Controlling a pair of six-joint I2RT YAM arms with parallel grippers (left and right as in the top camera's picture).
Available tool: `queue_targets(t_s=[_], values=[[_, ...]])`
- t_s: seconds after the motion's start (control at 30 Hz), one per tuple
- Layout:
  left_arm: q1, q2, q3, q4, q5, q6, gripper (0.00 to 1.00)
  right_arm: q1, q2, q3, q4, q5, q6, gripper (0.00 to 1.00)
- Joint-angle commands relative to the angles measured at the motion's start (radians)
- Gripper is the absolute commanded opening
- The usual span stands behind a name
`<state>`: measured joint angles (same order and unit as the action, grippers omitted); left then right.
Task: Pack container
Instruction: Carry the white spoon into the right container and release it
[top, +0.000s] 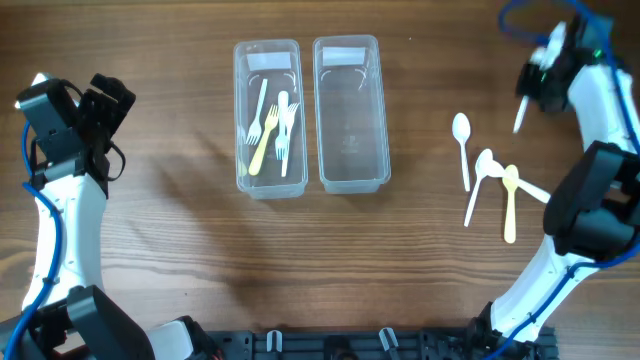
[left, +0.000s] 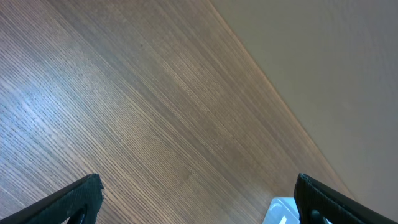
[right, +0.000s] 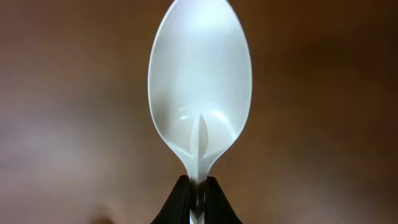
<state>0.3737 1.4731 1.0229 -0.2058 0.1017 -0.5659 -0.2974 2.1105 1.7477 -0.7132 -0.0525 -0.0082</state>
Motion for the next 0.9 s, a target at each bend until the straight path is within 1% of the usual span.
queue_targets(t_s=[0.0,0.07,0.17,0.3,0.4,0.53,0.63,0.67,0.7,0.73,0.77,0.8,0.87], values=[[0.004,-0.014,0.017,0.002,0.001,-0.007,1.00,0.044,-0.010,0.169,-0.025,-0.133,-0.018,0.04],[0.004,-0.014,0.017,0.002,0.001,-0.007,1.00,0.089,-0.010,0.215,-0.066,-0.242,-0.015,0.04],[0.004,-0.014,0.017,0.002,0.001,-0.007,1.00,0.181,-0.012,0.214,-0.140,-0.344,-0.004,0.04],[0.004,-0.014,0.017,0.002,0.001,-0.007,1.00,0.356,-0.012,0.209,-0.240,-0.346,0.006,0.04],[0.004,-0.014,0.017,0.002,0.001,-0.007,1.00,0.487,-0.012,0.209,-0.257,-0.345,0.008,0.04],[0.004,-0.014,0.017,0.002,0.001,-0.007,1.00,0.578,-0.012,0.209,-0.267,-0.341,0.065,0.04],[0.004,-0.014,0.017,0.002,0.001,-0.007,1.00,0.611,-0.011,0.208,-0.292,-0.310,0.072,0.04],[0.004,-0.014,0.017,0.002,0.001,-0.007,1.00,0.616,-0.009,0.208,-0.297,-0.303,0.072,0.07],[0.004,-0.014,0.017,0.002,0.001,-0.007,1.00,0.621,-0.008,0.207,-0.298,-0.304,0.072,0.25],[0.004,-0.014,0.017,0.002,0.001,-0.007,1.00,0.624,-0.007,0.207,-0.298,-0.304,0.072,0.73],[0.004,-0.014,0.017,0.002,0.001,-0.007,1.00,0.624,-0.007,0.207,-0.298,-0.304,0.071,0.87],[0.004,-0.014,0.017,0.002,0.001,-0.007,1.00,0.624,-0.007,0.207,-0.297,-0.304,0.071,0.94],[0.004,-0.014,0.017,0.002,0.001,-0.007,1.00,0.624,-0.007,0.207,-0.294,-0.303,0.069,0.96]])
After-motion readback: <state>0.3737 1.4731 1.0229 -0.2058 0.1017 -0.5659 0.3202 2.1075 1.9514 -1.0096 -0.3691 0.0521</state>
